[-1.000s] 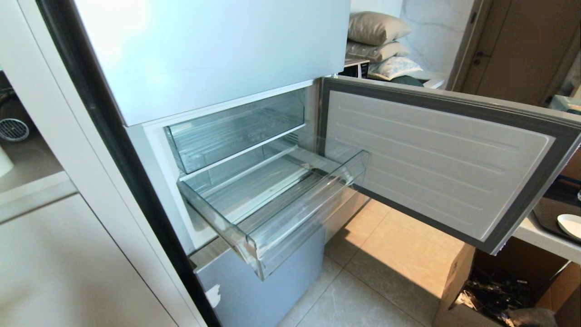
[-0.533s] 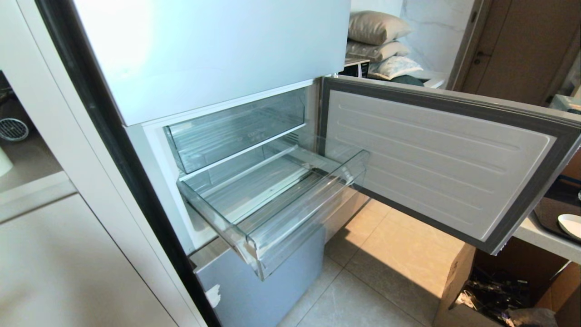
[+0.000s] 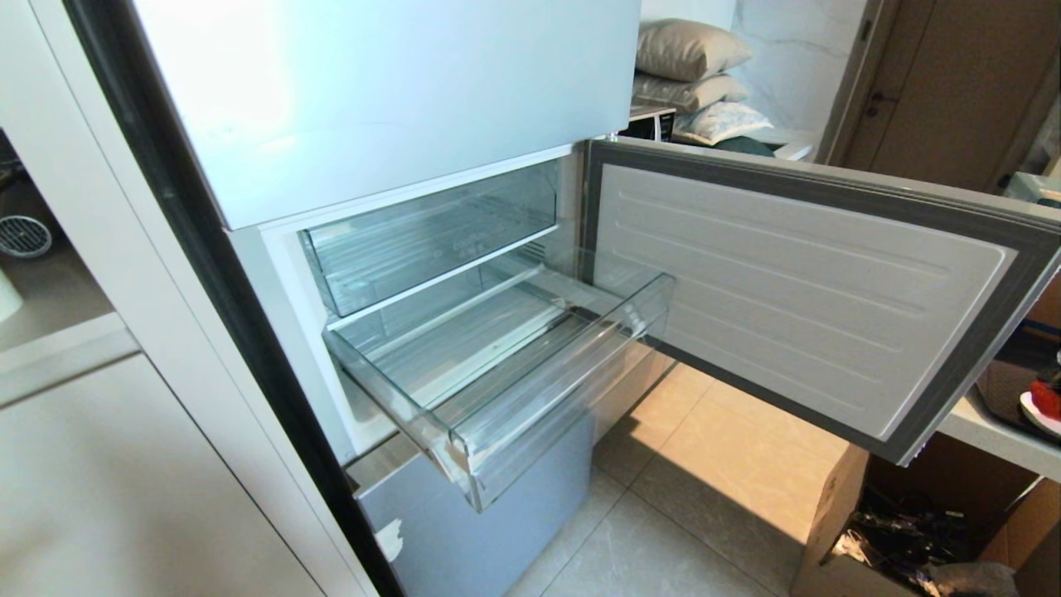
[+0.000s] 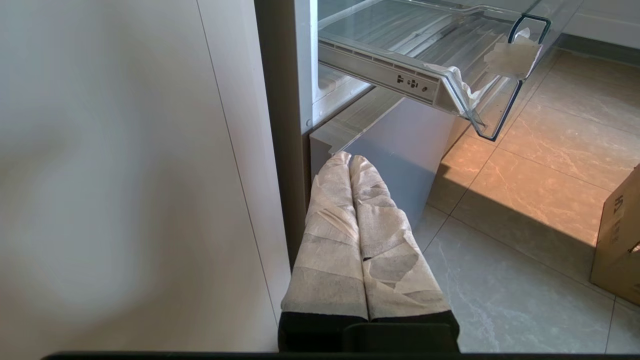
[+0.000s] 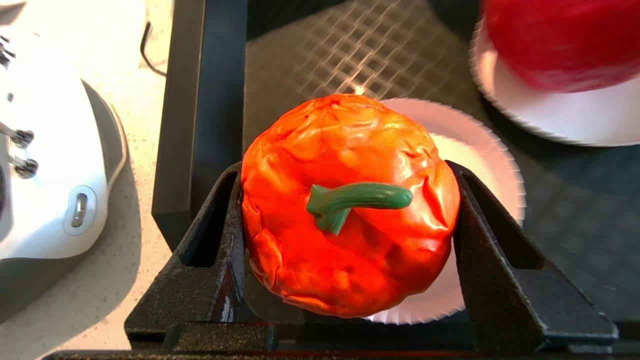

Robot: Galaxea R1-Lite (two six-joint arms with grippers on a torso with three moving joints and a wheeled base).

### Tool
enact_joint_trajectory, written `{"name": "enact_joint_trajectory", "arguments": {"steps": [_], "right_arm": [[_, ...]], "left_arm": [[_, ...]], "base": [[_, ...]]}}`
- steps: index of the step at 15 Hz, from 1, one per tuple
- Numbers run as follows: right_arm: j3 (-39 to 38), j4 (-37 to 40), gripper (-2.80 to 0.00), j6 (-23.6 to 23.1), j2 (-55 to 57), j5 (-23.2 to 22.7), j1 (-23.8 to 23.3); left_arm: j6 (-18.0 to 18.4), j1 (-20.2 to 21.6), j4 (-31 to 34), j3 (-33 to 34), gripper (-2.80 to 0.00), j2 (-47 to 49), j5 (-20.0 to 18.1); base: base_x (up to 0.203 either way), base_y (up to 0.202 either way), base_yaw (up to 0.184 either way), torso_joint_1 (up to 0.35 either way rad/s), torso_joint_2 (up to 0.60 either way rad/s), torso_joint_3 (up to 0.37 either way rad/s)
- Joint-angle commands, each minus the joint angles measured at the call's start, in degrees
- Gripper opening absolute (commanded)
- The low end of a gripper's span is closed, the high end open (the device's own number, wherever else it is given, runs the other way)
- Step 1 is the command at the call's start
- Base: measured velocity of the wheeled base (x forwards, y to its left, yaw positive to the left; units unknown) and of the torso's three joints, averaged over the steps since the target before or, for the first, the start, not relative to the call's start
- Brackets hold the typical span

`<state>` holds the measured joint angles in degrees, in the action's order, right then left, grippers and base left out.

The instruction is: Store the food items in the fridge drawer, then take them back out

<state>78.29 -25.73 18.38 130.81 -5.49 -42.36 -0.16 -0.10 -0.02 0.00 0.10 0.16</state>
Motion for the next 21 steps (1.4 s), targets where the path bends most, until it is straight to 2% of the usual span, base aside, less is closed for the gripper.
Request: {"name": "enact_joint_trajectory", "arguments": {"steps": [1, 6, 7, 12, 15, 19, 20, 21], "right_arm": [[0.72, -0.12, -2.80, 0.25, 1.20, 0.04, 0.18], [0.99, -0.11, -2.80, -0.09, 1.29, 0.12, 0.17], [0.91, -0.11, 0.00, -0.09, 1.29, 0.04, 0.17], [1.08, -0.02, 0.00, 0.64, 0.70, 0.05, 0.17], [1.06, 3.68, 0.00, 0.94, -2.50, -0.20, -0.04], [-2.47, 8.83, 0.00, 2.15, -12.88, -5.41, -1.15], [-4.67, 9.94, -2.50, 2.27, -16.23, -6.74, -1.71], [-6.93, 10.43, -2.80, 2.22, -20.04, -7.38, -2.36]], "left_arm": [[-0.03, 0.01, -0.06, 0.00, -2.80, 0.08, 0.02], [-0.02, 0.01, -0.06, 0.00, -2.80, 0.08, 0.02], [-0.02, 0.01, -0.06, 0.00, -2.80, 0.08, 0.02], [-0.02, 0.01, -0.05, 0.00, -2.80, 0.08, 0.02], [-0.02, 0.01, -0.06, 0.00, -2.80, 0.08, 0.02], [-0.02, 0.01, 0.02, 0.00, -2.80, 0.08, 0.02], [-0.02, 0.01, -0.06, 0.00, -2.80, 0.08, 0.02], [-0.10, 0.01, -0.06, 0.00, -2.80, 0.08, 0.02]], "base": [[0.000, 0.000, 0.000, 0.000, 0.00, 0.000], [0.000, 0.000, 0.000, 0.000, 0.00, 0.000], [0.000, 0.000, 0.000, 0.000, 0.00, 0.000], [0.000, 0.000, 0.000, 0.000, 0.00, 0.000], [0.000, 0.000, 0.000, 0.000, 0.00, 0.000], [0.000, 0.000, 0.000, 0.000, 0.00, 0.000], [0.000, 0.000, 0.000, 0.000, 0.00, 0.000], [0.000, 0.000, 0.000, 0.000, 0.00, 0.000]]}}
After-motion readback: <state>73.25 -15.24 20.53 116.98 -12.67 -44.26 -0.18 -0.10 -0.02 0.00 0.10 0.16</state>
